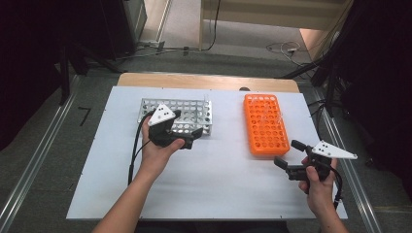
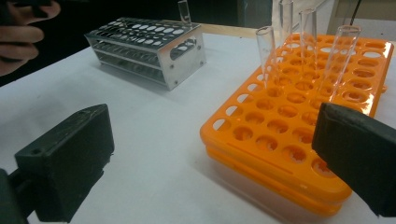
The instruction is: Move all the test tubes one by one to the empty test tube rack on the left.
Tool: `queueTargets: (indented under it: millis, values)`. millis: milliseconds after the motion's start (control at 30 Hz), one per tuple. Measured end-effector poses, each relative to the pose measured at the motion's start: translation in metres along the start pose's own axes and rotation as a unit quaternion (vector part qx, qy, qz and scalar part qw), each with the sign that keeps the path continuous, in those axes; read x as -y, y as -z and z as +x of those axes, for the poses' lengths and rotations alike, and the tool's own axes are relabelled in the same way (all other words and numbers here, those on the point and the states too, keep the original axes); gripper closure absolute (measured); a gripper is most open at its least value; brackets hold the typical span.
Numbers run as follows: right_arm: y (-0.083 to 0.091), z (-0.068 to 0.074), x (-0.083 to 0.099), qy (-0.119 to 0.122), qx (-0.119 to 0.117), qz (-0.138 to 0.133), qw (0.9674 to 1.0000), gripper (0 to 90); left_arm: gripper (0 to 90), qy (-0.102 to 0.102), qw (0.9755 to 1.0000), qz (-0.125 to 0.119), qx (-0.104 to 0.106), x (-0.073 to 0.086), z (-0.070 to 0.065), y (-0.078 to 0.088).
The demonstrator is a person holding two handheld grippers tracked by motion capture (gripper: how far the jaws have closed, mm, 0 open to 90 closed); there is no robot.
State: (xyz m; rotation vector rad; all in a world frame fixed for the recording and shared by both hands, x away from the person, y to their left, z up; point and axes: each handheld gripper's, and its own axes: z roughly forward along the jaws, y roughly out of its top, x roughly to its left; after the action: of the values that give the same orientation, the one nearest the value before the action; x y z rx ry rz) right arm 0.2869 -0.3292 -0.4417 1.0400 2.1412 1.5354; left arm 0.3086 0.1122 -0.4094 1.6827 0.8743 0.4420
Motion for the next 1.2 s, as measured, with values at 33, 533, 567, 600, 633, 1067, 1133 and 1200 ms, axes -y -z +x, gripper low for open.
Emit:
queueTargets:
  millis: [33, 533, 567, 600, 633, 1067, 1133, 1200]
  values:
    - [0.0, 0.0, 0.0, 0.0, 0.0, 0.0, 1.0, 0.0, 0.0, -0.001, 1.0, -0.002, 0.001, 0.001, -0.001, 0.004]
    - [-0.032, -0.028, -0.026, -0.007, 0.03, 0.013, 0.9994, 1.1, 0.0, 0.007, 0.9998, -0.014, -0.009, 0.032, -0.004, 0.043]
    - [-0.032, -0.028, -0.026, -0.007, 0.03, 0.013, 0.9994, 1.1, 0.0, 0.009, 0.9998, -0.013, -0.01, 0.034, -0.003, 0.044]
    - [-0.038, -0.035, -0.027, -0.016, 0.04, 0.018, 0.9989, 2.1, 0.0, 0.01, 0.9998, -0.012, -0.01, 0.035, -0.002, 0.045]
    - [-0.038, -0.035, -0.027, -0.016, 0.04, 0.018, 0.9989, 2.1, 0.0, 0.012, 0.9998, -0.011, -0.011, 0.037, -0.001, 0.045]
    - [-0.077, -0.072, -0.023, -0.047, 0.088, 0.051, 0.9937, 29.6, 0.0, 0.018, 0.9998, 0.0, -0.001, 0.047, -0.003, 0.041]
    - [-0.084, -0.076, -0.02, -0.044, 0.099, 0.062, 0.9922, 39.5, 0.0, 0.02, 0.9998, 0.001, -0.001, 0.048, -0.003, 0.04]
    - [-0.087, -0.078, -0.018, -0.047, 0.098, 0.063, 0.992, 45.7, 0.0, 0.02, 0.9998, 0.002, -0.001, 0.048, -0.003, 0.04]
